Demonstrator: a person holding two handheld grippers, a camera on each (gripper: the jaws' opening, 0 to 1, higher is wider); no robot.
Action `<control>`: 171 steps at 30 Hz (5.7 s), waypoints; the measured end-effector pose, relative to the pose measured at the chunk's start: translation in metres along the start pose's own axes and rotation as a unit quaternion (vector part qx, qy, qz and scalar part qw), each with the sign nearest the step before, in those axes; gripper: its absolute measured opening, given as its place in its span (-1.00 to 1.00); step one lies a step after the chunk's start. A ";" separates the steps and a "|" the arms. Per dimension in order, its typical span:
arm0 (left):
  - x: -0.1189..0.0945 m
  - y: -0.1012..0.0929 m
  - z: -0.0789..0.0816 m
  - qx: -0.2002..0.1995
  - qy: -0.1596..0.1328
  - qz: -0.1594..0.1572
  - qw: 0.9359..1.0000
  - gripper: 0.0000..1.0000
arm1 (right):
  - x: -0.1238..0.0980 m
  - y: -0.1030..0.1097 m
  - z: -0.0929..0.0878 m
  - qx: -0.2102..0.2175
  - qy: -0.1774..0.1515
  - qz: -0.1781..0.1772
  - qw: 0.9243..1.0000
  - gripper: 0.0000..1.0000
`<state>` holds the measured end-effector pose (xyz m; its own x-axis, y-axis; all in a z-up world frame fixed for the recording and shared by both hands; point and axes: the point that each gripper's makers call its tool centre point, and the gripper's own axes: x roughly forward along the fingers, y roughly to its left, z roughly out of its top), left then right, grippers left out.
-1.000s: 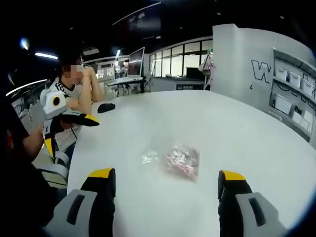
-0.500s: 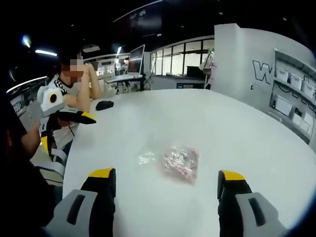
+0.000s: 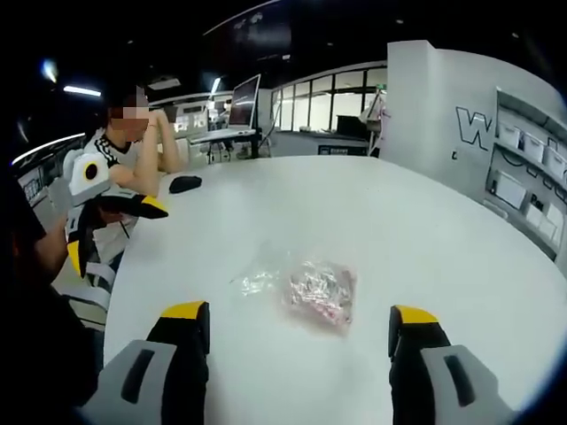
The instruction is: Open the resealable bag by pulling the two sides of the seal apart until the entire bag opening is separated and visibly accessible.
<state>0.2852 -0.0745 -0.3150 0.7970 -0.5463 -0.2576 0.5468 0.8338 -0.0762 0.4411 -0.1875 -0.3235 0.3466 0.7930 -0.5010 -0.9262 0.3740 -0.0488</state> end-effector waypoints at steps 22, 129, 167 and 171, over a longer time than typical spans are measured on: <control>0.001 0.002 -0.002 -0.003 0.002 0.001 1.000 0.93 | 0.008 0.005 -0.006 -0.005 0.006 0.001 1.000 0.61; 0.000 0.016 -0.009 -0.011 0.009 0.006 1.000 0.92 | 0.045 -0.004 0.006 -0.080 0.005 0.020 0.997 -1.00; 0.010 0.005 -0.005 -0.008 0.008 -0.012 1.000 0.91 | -0.003 0.001 0.004 0.181 -0.150 0.069 0.970 -1.00; 0.010 0.005 -0.004 -0.007 0.008 -0.013 1.000 0.91 | -0.008 0.004 0.003 0.186 -0.156 0.069 0.968 -1.00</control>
<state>0.2949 -0.0760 -0.3214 0.7781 -0.5667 -0.2709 0.5640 0.8202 -0.0960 0.4349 -0.1909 -0.3168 0.3052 0.9326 -0.1926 -0.8691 0.3554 0.3440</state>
